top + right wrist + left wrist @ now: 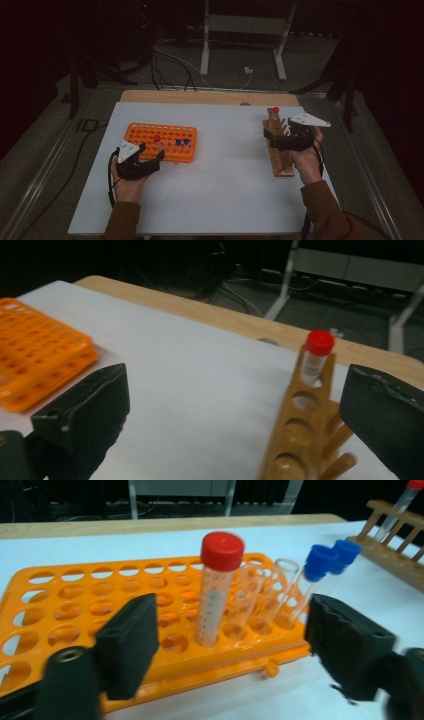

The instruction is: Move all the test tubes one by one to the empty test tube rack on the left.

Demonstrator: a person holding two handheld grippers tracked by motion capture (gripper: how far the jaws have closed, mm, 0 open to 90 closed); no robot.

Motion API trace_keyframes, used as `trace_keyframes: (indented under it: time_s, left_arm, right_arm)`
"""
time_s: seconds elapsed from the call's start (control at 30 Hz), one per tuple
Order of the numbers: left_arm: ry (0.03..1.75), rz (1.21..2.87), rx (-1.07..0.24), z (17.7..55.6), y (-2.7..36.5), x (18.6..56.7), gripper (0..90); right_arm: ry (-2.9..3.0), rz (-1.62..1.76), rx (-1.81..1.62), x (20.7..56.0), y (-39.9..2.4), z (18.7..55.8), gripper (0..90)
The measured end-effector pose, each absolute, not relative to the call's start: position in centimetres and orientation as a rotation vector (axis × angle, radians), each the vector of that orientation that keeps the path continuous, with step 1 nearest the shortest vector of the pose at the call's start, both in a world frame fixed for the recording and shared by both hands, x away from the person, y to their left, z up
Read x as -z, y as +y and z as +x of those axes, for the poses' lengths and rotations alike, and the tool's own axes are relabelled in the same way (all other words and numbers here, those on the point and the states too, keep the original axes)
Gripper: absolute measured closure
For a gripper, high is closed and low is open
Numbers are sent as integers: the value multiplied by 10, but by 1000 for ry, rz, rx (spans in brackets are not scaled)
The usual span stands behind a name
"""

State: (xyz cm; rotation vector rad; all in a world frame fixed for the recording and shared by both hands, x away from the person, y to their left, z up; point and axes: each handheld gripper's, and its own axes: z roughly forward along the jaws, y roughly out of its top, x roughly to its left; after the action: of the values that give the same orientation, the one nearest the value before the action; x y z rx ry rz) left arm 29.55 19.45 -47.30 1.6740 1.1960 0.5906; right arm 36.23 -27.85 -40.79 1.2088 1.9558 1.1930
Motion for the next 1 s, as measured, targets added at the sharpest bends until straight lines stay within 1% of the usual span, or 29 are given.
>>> trace_keyframes:
  time_s: [0.1, 0.17, 0.2, 0.3, 0.57, 0.67, 0.8, 0.83, 0.9, 1.0]
  left_arm:
    - [1190, 1681, -591, 294, 193, 472, 119]
    - [1179, 1678, -579, 293, 193, 472, 45]
    - [1175, 1671, -577, 293, 193, 471, 17]
    - [1173, 1661, -598, 292, 193, 470, 3]
    - [1177, 1665, -590, 291, 191, 471, 3]
    - [1172, 1674, -596, 290, 189, 471, 3]
    - [1173, 1678, -588, 290, 190, 472, 3]
    - [1172, 1680, -588, 290, 190, 472, 3]
    - [1171, 1681, -587, 290, 189, 473, 3]
    - [1170, 1684, -585, 290, 188, 473, 4]
  right_arm:
    - [1947, 1223, -1159, 408, -281, 374, 24]
    - [1946, 1238, -1144, 409, -283, 382, 28]
    - [1943, 1244, -1137, 410, -284, 386, 48]
    - [1939, 1283, -1108, 413, -286, 399, 53]
    - [1951, 1332, -1059, 421, -287, 423, 80]
    - [1946, 1358, -1036, 427, -286, 433, 109]
    - [1930, 1389, -1019, 433, -287, 444, 175]
    - [1928, 1398, -1011, 435, -287, 446, 204]
    - [1926, 1408, -999, 438, -289, 449, 279]
    - [1923, 1413, -995, 440, -290, 452, 439]
